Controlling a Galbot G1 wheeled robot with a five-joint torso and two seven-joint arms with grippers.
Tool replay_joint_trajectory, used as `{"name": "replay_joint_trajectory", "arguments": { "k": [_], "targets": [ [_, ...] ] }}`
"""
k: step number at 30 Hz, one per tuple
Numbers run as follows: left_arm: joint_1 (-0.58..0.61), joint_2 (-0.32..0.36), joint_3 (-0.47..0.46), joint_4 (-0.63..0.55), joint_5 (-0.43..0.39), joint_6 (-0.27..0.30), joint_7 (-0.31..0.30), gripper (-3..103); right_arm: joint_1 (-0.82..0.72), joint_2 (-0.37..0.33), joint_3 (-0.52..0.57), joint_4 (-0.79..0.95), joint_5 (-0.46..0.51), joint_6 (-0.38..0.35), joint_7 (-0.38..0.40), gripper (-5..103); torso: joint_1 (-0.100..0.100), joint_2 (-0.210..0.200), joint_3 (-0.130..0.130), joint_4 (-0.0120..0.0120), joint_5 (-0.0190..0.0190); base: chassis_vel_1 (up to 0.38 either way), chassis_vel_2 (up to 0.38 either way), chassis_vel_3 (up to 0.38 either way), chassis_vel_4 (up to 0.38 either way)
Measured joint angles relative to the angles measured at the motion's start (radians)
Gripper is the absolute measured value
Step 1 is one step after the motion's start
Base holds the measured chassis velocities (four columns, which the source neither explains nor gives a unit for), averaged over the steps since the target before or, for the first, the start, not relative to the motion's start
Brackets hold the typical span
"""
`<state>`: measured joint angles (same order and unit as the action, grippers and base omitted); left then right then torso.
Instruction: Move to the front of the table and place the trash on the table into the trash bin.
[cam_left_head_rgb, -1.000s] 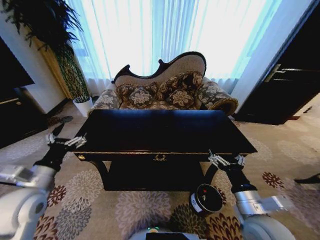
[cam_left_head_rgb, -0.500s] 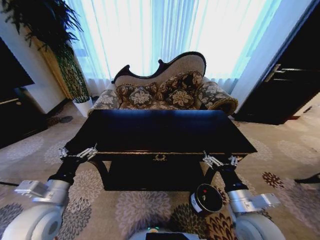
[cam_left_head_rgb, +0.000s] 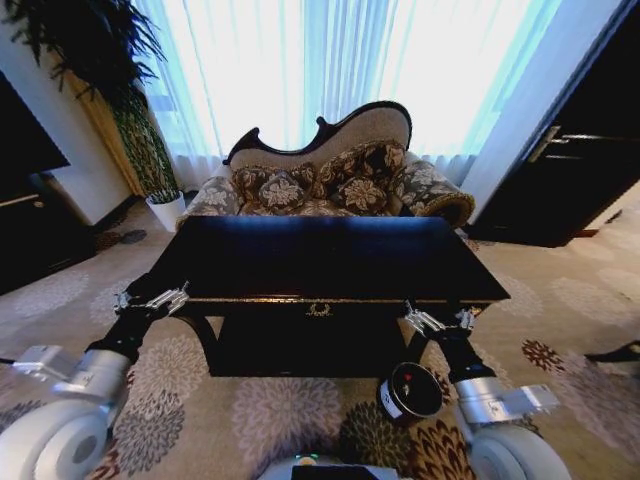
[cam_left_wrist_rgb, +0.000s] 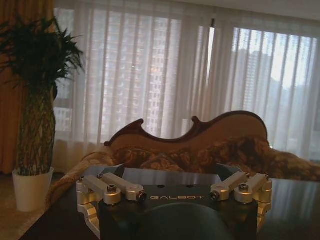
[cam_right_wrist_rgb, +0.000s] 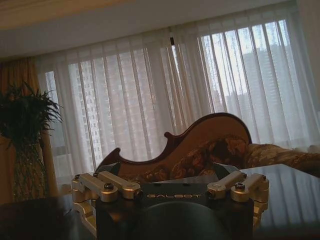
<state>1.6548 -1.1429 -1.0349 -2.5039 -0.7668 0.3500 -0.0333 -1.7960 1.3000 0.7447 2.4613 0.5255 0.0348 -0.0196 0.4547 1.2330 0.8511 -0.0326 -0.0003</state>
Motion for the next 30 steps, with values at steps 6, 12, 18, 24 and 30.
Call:
{"name": "replay_joint_trajectory", "arguments": {
  "k": [6, 12, 18, 24, 30],
  "targets": [
    [-0.002, 0.019, 0.003, 0.001, -0.049, 0.011, -0.008, 100, -0.007, 0.002, 0.016, -0.001, 0.002, 0.008, 0.007, 100, -0.001, 0.000, 0.000, 0.0001, -0.0002, 0.260, -0.242, -0.242, 0.251],
    [-0.019, 0.030, -0.049, 0.002, -0.082, 0.007, -0.013, 100, -0.003, 0.003, 0.039, -0.032, 0.000, 0.005, 0.010, 100, -0.001, 0.000, 0.000, 0.0001, -0.0002, 0.331, -0.318, -0.324, 0.315],
    [-0.021, 0.026, -0.042, 0.003, -0.088, 0.006, -0.014, 100, -0.002, 0.009, 0.040, -0.046, -0.002, 0.005, 0.008, 100, -0.002, 0.001, -0.001, 0.0003, 0.0000, 0.365, -0.348, -0.352, 0.344],
    [-0.031, 0.022, -0.009, 0.003, -0.076, 0.007, -0.014, 100, -0.004, 0.016, 0.035, -0.038, -0.006, 0.005, 0.006, 100, 0.000, 0.000, 0.000, -0.0002, -0.0001, 0.370, -0.371, -0.387, 0.360],
    [-0.036, 0.019, 0.001, 0.004, -0.068, 0.007, -0.014, 100, -0.004, 0.012, 0.040, -0.042, -0.007, 0.005, 0.003, 100, 0.000, 0.000, 0.000, 0.0001, -0.0002, 0.328, -0.304, -0.320, 0.316]
  ]
}}
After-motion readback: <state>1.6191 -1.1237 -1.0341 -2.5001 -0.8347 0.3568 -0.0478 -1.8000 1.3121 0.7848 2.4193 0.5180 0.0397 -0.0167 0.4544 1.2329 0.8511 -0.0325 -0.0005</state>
